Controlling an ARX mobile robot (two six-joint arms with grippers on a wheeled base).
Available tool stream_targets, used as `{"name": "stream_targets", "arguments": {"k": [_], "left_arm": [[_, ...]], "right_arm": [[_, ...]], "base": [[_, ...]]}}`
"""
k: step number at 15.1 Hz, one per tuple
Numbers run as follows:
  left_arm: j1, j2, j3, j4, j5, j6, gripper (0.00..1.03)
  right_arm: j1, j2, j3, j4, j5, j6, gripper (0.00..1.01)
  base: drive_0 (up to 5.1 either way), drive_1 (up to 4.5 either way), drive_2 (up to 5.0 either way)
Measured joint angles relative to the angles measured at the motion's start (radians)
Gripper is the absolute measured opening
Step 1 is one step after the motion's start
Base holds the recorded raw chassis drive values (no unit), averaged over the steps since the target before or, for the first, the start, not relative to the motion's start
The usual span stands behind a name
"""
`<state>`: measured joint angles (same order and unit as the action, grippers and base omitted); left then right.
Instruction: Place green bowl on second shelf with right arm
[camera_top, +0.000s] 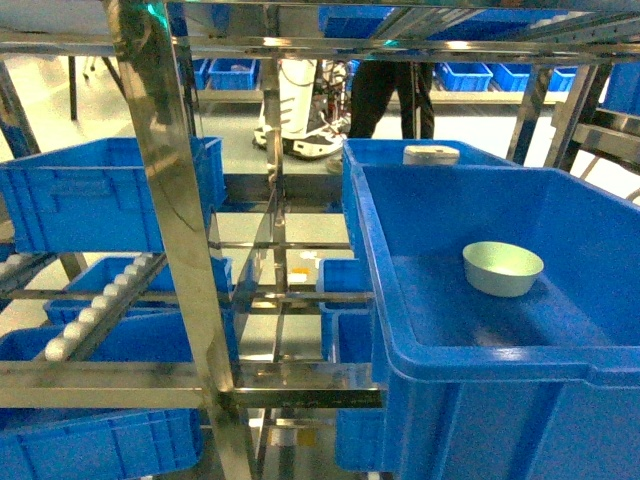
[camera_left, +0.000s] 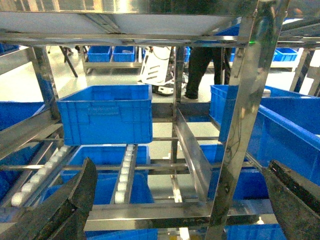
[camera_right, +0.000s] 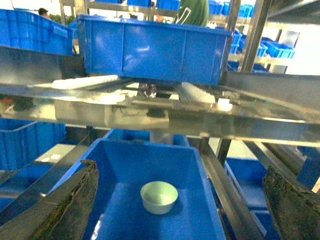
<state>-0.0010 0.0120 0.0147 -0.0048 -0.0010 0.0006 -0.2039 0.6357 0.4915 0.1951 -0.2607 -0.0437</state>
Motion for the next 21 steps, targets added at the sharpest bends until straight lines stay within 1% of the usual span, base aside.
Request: {"name": "stream_targets", "arguments": {"k": [1, 2, 4, 5, 7, 8, 9, 10, 11, 14, 21], "left_arm": [[0.000, 0.000, 0.000, 0.000, 0.000, 0.000, 0.98], [0.000, 0.000, 0.000, -0.001, 0.000, 0.000, 0.98], [0.000, 0.000, 0.000, 0.000, 0.000, 0.000, 0.98], [0.000, 0.000, 0.000, -0.001, 0.000, 0.000, 0.98], [0.000, 0.000, 0.000, -0.001, 0.000, 0.000, 0.98], [0.000, 0.000, 0.000, -0.001, 0.000, 0.000, 0.98], [0.000, 0.000, 0.000, -0.001, 0.000, 0.000, 0.98], [0.000, 0.000, 0.000, 0.000, 0.000, 0.000, 0.98], [0.000, 0.000, 0.000, -0.001, 0.000, 0.000, 0.98], [0.000, 0.000, 0.000, 0.000, 0.000, 0.000, 0.98], [0.000, 0.000, 0.000, 0.000, 0.000, 0.000, 0.98]], "right_arm": [[0.021, -0.001, -0.019, -0.033, 0.064, 0.016, 0.87], [0.049, -0.054, -0.090, -0.013, 0.103, 0.026, 0.72], [0.082, -0.115, -0.172, 0.019, 0.133, 0.027, 0.50], [0.093, -0.131, -0.200, 0.026, 0.144, 0.028, 0.41], [0.101, -0.147, -0.224, 0.029, 0.155, 0.028, 0.34], [0.144, -0.164, -0.252, 0.029, 0.218, 0.029, 0.24], [0.207, -0.196, -0.292, 0.032, 0.243, 0.029, 0.10], [0.209, -0.221, -0.311, 0.038, 0.255, 0.030, 0.02], [0.202, -0.247, -0.332, 0.039, 0.261, 0.032, 0.02], [0.204, -0.313, -0.391, 0.022, 0.261, 0.033, 0.02], [0.204, -0.438, -0.451, -0.040, 0.261, 0.033, 0.02]], "base": [[0.0, 0.00, 0.0], [0.0, 0.00, 0.0], [0.0, 0.00, 0.0], [0.0, 0.00, 0.0], [0.0, 0.00, 0.0], [0.0, 0.00, 0.0], [0.0, 0.00, 0.0], [0.0, 0.00, 0.0], [0.0, 0.00, 0.0], [0.0, 0.00, 0.0], [0.0, 0.00, 0.0]]}}
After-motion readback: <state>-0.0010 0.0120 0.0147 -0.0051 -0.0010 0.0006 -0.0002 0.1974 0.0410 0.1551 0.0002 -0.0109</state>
